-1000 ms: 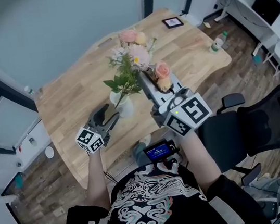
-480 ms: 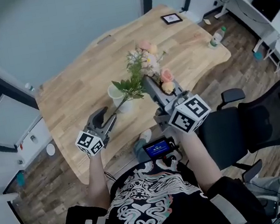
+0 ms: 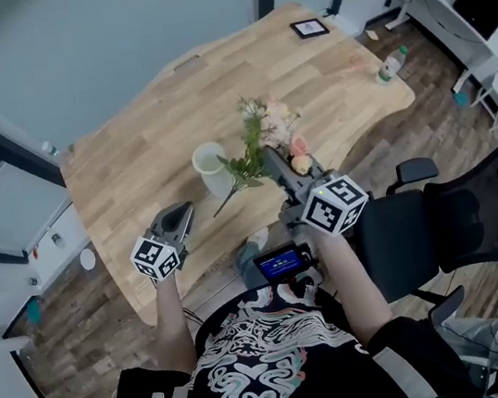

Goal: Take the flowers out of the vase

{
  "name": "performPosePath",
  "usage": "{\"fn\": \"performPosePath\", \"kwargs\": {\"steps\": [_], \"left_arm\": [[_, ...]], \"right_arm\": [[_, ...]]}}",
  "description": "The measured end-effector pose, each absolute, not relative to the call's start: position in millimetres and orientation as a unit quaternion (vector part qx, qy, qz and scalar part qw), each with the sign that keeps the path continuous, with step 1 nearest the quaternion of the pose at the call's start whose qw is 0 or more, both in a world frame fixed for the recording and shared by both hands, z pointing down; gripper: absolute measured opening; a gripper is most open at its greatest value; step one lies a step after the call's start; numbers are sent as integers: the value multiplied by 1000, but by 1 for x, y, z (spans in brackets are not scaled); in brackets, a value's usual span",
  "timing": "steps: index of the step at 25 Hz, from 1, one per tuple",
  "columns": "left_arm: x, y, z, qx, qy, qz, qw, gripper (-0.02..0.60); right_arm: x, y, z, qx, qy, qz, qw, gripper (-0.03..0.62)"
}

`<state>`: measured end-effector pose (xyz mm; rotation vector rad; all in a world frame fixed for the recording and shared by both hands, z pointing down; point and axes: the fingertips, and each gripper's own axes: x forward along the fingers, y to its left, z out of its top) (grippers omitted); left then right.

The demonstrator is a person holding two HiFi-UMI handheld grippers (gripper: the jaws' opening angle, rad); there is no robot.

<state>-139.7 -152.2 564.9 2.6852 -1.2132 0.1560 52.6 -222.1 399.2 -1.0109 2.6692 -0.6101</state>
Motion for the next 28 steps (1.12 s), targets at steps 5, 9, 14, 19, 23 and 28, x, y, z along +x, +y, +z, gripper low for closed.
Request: {"fn": "performPosePath", "kwargs": {"steps": [5,9,14,19,23,28], "left_arm": [[-139,-151,575,904,-410,68,101,3],[-129,-149,578,910,-395,70,100,3],[-121,-157,586,910,-392,75,112,3],[-108,-160,595,917,-368,86,124,3],[-104,-162,602,918,-363,94,132,3],[-100,-164,613,917,-357,97,147,3]], "right_arm": [[42,-223,451,-349,907,-228,56,44],[35,-225,487,-350,907,-234,9,44],[22,-234,531,-349,903,-248,-33,44],[19,-247,565,-363,896,-244,-71,44],[22,-257,586,-394,886,-225,-99,46],[25,-267,613,-423,870,-205,-148,48]]}}
